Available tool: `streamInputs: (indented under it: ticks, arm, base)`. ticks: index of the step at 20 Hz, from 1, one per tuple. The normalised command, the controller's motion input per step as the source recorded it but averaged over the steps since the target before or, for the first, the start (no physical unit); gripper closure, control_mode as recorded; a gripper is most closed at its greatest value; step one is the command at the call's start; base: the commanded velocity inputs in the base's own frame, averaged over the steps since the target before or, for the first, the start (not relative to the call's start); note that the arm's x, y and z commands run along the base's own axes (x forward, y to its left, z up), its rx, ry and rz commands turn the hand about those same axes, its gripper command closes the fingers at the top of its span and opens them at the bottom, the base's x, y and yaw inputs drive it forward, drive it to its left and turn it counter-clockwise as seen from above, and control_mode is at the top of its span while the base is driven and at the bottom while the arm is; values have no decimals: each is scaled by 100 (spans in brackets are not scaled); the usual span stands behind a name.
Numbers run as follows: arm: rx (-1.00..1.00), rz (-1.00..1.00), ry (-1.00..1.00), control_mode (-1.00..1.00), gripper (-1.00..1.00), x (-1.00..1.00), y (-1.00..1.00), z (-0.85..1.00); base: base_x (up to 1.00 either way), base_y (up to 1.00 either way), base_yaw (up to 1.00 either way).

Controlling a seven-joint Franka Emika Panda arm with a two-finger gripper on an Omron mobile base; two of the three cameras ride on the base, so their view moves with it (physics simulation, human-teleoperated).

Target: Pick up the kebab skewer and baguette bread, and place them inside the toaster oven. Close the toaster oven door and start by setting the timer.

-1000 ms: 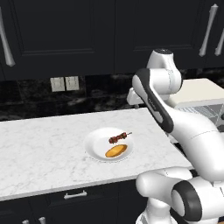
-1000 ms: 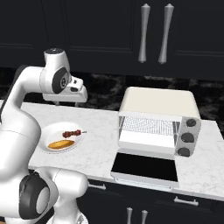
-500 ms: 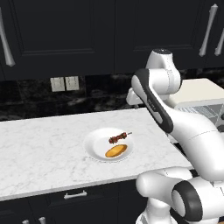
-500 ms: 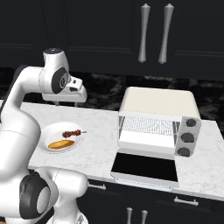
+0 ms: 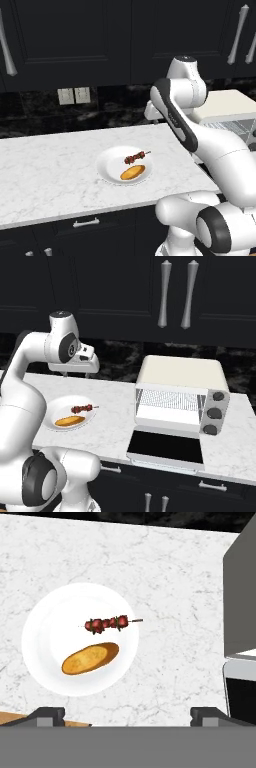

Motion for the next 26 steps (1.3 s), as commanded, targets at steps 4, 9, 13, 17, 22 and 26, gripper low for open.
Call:
streamInputs:
  ticks: [4, 9, 13, 17, 22, 26]
  arm:
    - [1, 0, -3, -100, -100, -36, -14, -21]
    - [0, 30, -38, -100, -100, -56, -88, -37]
    - [-1, 37, -53, -100, -100, -28, -100, -26]
    - [0, 29, -45, -100, -100, -15, -100, -2]
    - [1, 4, -26, -100, -100, 2, -100, -11]
    - [-3, 0, -18, -100, -100, -5, -87, -43]
  base:
    - [0, 0, 0]
    - [0, 0, 0]
    - [0, 0, 0]
    - [0, 0, 0]
    - [0, 0, 0]
    - [0, 0, 0]
